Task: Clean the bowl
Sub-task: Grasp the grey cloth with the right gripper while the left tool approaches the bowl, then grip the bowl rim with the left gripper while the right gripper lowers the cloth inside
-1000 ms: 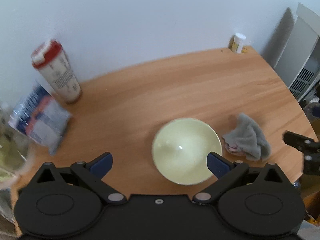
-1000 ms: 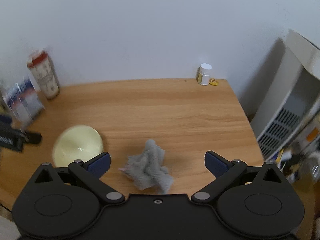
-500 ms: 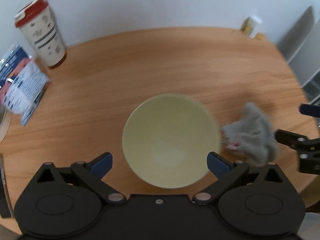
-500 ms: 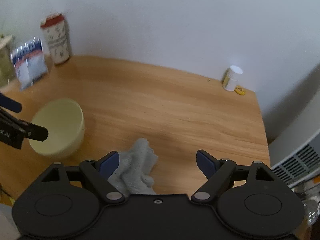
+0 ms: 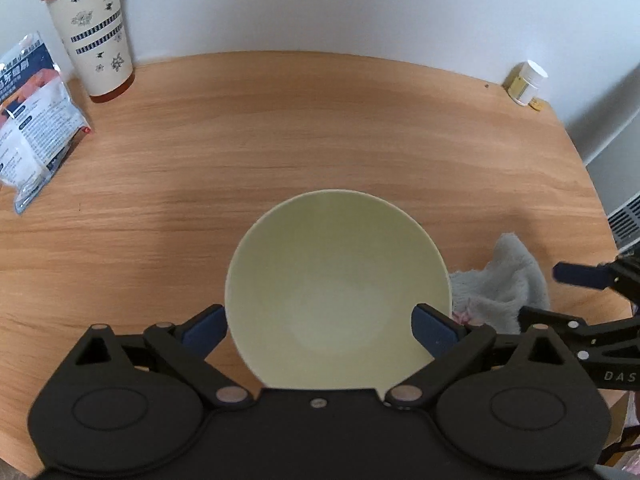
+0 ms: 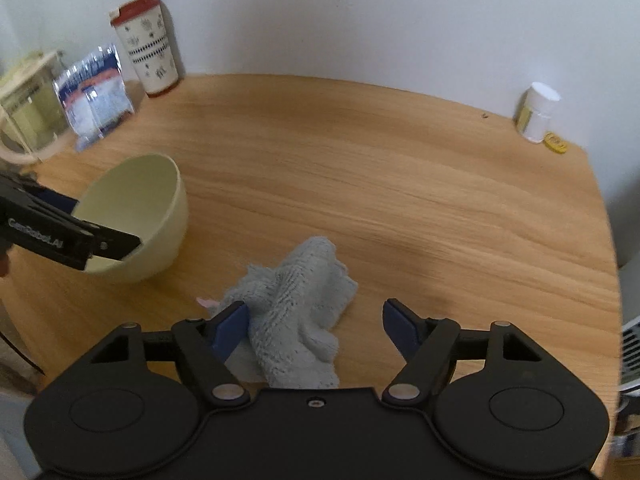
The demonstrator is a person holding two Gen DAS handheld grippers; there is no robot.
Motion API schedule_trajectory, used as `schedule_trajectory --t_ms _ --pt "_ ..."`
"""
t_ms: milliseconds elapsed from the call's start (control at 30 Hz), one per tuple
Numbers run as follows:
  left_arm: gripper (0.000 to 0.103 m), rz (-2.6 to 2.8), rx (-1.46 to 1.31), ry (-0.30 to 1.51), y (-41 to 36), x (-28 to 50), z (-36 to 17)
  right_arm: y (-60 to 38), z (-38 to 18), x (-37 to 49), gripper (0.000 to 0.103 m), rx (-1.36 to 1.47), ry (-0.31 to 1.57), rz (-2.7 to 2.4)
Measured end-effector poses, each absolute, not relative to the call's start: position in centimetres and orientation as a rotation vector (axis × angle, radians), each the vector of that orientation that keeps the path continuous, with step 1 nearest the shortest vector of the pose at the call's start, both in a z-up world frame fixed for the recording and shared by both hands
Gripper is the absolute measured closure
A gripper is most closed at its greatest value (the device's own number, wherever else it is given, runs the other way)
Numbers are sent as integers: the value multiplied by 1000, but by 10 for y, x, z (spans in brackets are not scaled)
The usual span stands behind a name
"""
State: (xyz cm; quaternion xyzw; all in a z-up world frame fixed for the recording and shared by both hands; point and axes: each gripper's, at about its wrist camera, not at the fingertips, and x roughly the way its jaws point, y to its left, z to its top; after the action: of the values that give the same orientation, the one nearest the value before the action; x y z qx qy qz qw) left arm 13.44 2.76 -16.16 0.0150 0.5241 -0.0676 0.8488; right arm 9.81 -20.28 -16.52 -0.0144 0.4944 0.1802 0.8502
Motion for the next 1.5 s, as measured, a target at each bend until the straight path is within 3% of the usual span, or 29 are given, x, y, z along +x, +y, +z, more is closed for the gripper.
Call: schedule_trajectory --t_ms 100,167,267,367,467,533,633,733,1000,1500 --pt "22 -137 1 1101 35 136 -165 -204 -171 108 37 8 1066 406" --pt "25 -140 -27 1107 38 137 -166 -203 -175 113 39 21 1087 428" --pt "31 -153 -42 1106 45 136 -170 -202 -179 114 49 16 1102 459" --pt "37 -160 -49 1104 48 133 -170 -199 -184 116 50 19 1116 481" --pt "50 -157 -46 1095 52 131 -170 -193 -189 117 59 -21 1105 508" --pt "52 -165 -40 1092 52 130 -172 -190 -189 115 65 -27 1103 521" --pt "63 -176 -30 1086 57 128 -178 -190 -190 116 70 -19 1111 521" --pt "90 -150 2 1109 60 131 -184 -193 -190 117 76 18 1124 513" --pt "89 -213 14 1127 80 123 -201 -197 -183 112 86 41 1114 500" --pt "89 -421 116 1157 97 109 -232 -221 -104 95 87 221 938 556"
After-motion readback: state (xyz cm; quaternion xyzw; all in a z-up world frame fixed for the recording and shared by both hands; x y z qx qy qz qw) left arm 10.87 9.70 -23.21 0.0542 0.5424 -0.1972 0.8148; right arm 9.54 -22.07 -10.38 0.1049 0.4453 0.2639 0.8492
